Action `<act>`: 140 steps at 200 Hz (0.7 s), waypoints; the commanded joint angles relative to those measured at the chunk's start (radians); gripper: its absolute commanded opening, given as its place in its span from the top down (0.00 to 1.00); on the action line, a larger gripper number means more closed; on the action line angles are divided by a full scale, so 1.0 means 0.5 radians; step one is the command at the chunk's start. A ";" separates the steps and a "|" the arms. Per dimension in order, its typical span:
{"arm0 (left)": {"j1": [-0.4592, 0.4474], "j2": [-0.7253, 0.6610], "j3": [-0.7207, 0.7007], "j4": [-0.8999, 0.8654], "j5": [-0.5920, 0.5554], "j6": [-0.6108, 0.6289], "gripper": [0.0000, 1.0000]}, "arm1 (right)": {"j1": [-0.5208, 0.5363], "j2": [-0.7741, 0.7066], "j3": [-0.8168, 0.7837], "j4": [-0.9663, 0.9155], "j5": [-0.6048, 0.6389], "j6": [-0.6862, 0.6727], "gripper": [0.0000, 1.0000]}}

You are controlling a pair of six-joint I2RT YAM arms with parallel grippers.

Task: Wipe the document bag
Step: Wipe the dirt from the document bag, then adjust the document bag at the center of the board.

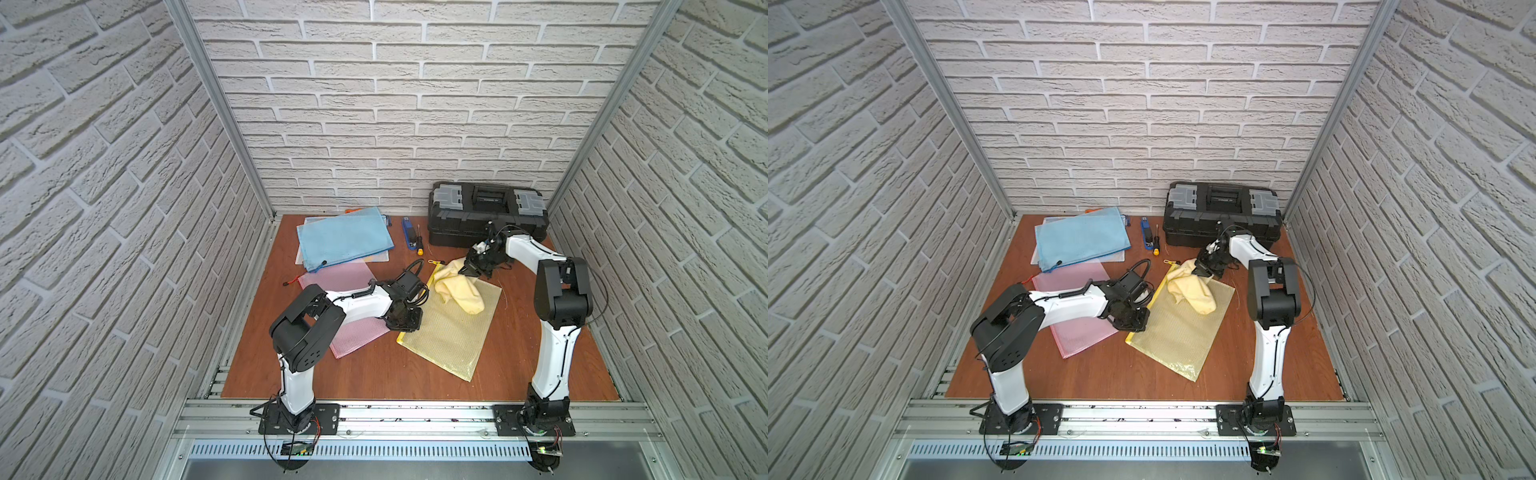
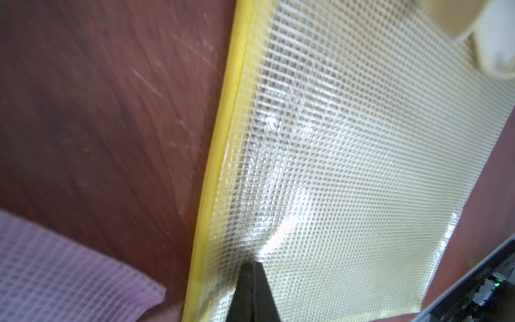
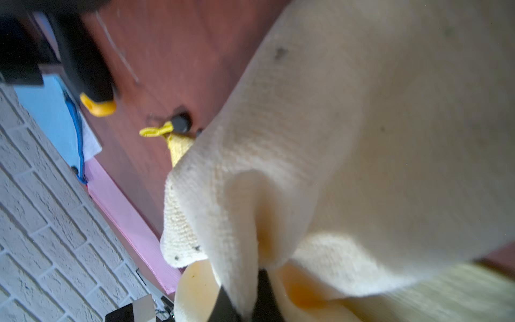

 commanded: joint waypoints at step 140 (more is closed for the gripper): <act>0.108 -0.711 -0.543 0.421 0.187 0.116 0.06 | 0.243 -0.628 -1.311 0.271 -0.147 -0.122 0.98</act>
